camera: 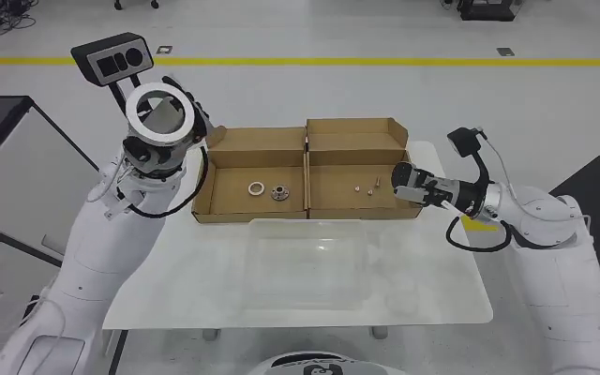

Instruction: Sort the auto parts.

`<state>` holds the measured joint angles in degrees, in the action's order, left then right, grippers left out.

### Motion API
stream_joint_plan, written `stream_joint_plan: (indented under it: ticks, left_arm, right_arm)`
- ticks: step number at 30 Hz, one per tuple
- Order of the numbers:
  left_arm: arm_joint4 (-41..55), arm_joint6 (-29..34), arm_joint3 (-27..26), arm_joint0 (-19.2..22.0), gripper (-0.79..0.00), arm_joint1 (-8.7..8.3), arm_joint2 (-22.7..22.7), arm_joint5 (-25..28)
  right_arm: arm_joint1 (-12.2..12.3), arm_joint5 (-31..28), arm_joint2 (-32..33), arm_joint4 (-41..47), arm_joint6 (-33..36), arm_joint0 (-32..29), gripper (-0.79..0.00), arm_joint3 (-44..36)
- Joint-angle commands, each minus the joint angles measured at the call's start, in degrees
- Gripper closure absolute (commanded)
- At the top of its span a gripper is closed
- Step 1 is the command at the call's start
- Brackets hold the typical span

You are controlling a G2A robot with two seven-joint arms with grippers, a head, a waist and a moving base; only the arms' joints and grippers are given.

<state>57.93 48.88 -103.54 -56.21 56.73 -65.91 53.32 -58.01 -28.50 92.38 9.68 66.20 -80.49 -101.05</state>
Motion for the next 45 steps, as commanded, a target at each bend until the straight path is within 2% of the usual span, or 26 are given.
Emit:
stream_joint_plan:
  ticks: [1, 8, 13, 19, 22, 25, 29, 34, 38, 45]
  left_arm:
    - [0.0, 0.0, 0.0, 0.0, 0.000, 0.00, 0.0, 0.0]
    - [-1.0, -0.1, 0.0, -0.1, 0.000, -0.03, -0.2, -0.7]
    - [-17.1, 2.9, 0.8, -1.8, 0.000, -0.83, -3.0, -9.4]
    - [-25.1, 3.0, 0.3, -4.9, 0.000, -1.30, -4.7, -15.2]
    - [-29.0, 1.7, 1.6, -4.2, 0.000, -1.24, -5.0, -17.8]
    - [-35.5, 0.7, 3.8, -1.9, 0.000, -1.06, -4.4, -21.0]
    - [-45.5, 1.2, 6.4, 1.7, 0.000, -0.81, -2.9, -22.2]
    - [-59.8, 5.8, 9.6, 4.6, 0.000, -1.01, -0.9, -25.5]
    - [-66.0, 11.2, 10.6, 5.3, 0.000, -1.38, 0.4, -26.1]
    - [-72.7, 16.5, 12.1, 4.8, 0.000, -2.07, 1.2, -27.3]
  right_arm:
    - [0.0, 0.0, 0.0, 0.0, 0.0, 0.0, -0.785, 0.0]
    - [0.0, 0.0, 0.0, 0.0, 0.0, 0.0, -0.785, 0.0]
    - [0.0, 0.0, 0.0, 0.0, 0.0, 0.0, -0.785, 0.0]
    - [0.0, 0.0, 0.0, 0.0, 0.0, 0.0, -0.785, 0.0]
    - [0.0, 0.0, 0.0, 0.0, 0.0, 0.0, -0.785, 0.0]
    - [0.0, 0.0, 0.0, 0.0, 0.0, 0.0, -0.785, 0.0]
    - [0.0, 0.0, 0.0, 0.0, 0.0, 0.0, -0.785, 0.0]
    - [0.0, 0.0, 0.0, 0.0, 0.0, 0.0, -0.785, 0.0]
    - [0.0, 0.0, 0.0, 0.0, 0.0, 0.0, -0.785, 0.0]
    - [0.0, 0.0, 0.0, 0.0, 0.0, 0.0, -0.785, 0.0]
